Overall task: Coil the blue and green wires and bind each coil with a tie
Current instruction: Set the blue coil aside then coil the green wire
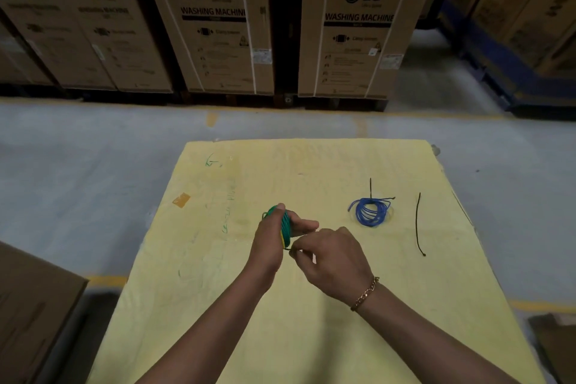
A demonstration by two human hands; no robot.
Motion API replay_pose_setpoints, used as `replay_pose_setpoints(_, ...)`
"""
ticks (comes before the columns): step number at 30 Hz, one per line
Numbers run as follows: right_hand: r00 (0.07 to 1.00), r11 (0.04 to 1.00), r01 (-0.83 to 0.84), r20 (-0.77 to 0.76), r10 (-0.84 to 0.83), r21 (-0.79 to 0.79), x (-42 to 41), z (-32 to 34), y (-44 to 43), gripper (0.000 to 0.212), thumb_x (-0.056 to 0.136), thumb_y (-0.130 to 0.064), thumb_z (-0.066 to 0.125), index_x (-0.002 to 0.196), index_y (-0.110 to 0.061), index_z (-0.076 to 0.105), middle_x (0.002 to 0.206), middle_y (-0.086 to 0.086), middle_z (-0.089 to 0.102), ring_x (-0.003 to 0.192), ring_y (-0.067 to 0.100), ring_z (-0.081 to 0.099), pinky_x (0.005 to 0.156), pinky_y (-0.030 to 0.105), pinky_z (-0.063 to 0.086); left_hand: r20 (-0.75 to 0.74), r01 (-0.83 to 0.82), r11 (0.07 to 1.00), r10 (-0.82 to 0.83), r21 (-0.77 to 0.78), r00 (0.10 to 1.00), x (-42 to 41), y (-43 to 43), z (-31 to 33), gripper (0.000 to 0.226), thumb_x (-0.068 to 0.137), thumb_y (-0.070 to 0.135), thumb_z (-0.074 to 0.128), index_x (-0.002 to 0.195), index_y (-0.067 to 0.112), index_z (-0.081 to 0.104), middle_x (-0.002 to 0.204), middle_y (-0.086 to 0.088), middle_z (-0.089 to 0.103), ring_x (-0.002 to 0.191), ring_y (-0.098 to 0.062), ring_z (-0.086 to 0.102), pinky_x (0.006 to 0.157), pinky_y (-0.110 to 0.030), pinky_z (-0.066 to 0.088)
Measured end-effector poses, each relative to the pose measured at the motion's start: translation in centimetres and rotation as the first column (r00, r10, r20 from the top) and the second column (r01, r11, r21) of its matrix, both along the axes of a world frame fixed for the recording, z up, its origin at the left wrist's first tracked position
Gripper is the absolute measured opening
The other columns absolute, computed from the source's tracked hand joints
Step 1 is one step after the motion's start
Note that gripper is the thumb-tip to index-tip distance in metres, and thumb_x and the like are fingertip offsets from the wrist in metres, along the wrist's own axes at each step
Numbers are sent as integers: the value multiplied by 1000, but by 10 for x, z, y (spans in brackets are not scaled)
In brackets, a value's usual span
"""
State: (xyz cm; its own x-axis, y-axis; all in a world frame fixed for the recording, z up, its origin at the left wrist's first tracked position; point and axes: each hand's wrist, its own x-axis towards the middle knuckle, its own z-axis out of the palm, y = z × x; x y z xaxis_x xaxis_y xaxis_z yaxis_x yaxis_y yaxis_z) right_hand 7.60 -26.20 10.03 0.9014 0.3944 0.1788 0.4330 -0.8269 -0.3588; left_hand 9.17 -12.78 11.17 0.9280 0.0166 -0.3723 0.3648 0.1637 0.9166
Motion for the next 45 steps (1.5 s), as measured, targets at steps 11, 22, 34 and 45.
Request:
replay_pose_setpoints(11,978,944,210,-66,-199,254,1,-6,2,65,70,-41,69,131,-31,47,126,-13,49,112,8,46,88,32,40,-148,-50,998,46,-25,988,-5,-12,-6,45,101,31,43,64,10,58,55,-6,52,47,-18,47,66,-30,48)
replay_pose_setpoints(22,501,568,508,-758,417,648,17,-1,-21,59,80,-50,65,130,-19,61,118,0,67,108,16,62,108,53,44,-263,-43,758,-172,-651,949,-8,8,-10,46,94,29,48,50,18,38,28,4,24,22,-10,21,52,-24,47)
replay_pose_setpoints(34,621,426,643,-759,198,637,-1,-9,17,55,83,-71,57,88,-20,77,84,13,70,72,17,53,69,23,44,-246,77,761,-301,-645,921,-6,10,-10,55,93,42,56,47,19,37,27,3,24,23,-11,25,61,-26,50)
replay_pose_setpoints(45,765,471,622,-613,-197,626,4,-12,27,64,85,-76,50,69,-16,68,63,9,72,59,28,70,61,43,61,-279,-21,963,-57,-269,959,-3,-14,1,67,97,59,50,47,20,31,35,1,25,28,-13,25,41,-26,23)
